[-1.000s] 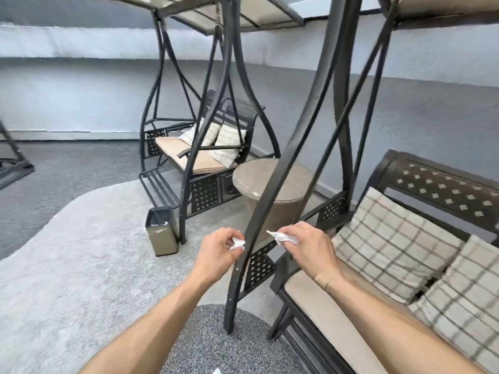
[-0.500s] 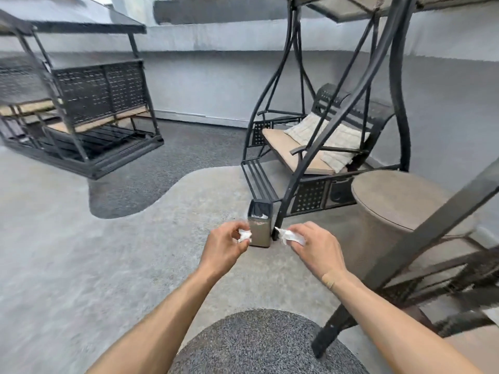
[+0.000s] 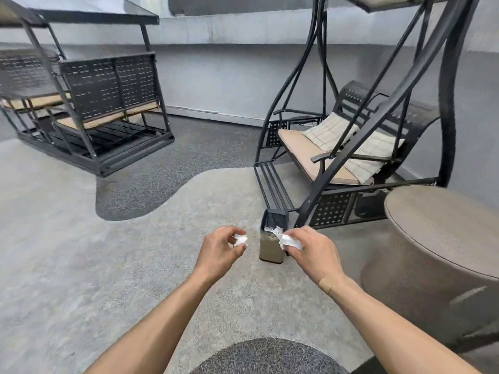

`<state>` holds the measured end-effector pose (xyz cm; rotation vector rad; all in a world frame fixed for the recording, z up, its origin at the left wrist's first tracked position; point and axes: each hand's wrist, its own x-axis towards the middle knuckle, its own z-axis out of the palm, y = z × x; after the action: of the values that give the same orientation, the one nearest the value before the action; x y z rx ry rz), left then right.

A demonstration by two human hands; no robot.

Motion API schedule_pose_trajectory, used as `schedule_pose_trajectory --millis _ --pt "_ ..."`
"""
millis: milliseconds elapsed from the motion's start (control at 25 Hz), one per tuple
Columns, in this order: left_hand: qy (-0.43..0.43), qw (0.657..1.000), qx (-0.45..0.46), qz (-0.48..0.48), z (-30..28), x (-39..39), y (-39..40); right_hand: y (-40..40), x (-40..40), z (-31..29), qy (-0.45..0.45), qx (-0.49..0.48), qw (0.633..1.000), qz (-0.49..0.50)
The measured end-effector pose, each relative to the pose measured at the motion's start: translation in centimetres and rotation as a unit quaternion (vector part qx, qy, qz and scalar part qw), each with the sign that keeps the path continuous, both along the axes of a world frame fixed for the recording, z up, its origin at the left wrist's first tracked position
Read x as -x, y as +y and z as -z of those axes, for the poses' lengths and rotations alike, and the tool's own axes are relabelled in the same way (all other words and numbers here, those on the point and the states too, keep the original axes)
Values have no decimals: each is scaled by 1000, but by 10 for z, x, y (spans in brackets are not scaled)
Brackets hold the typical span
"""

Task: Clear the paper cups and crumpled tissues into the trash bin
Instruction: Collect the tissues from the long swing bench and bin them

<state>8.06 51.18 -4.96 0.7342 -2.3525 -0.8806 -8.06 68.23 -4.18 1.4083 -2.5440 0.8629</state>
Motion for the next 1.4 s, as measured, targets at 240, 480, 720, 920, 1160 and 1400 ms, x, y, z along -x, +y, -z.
schedule_pose_trajectory --millis 240,480,720,920,1160,1400 --pt "-3 1000 -10 -19 -8 101 -78 -73 114 -6 27 -23 999 -3" --pt "6 1000 -18 -17 -12 182 -144 -134 199 -11 30 -46 998 6" --pt "6 999 -39 1 1 252 -235 -214 264 4 17 -51 998 32" --pt "3 998 -49 36 11 313 -327 -296 310 13 11 -59 996 62" --pt "0 995 -71 73 15 384 -415 -364 353 17 -5 -45 992 120" --pt "-35 987 -86 134 23 462 -450 -391 410 29 -43 -43 981 184"
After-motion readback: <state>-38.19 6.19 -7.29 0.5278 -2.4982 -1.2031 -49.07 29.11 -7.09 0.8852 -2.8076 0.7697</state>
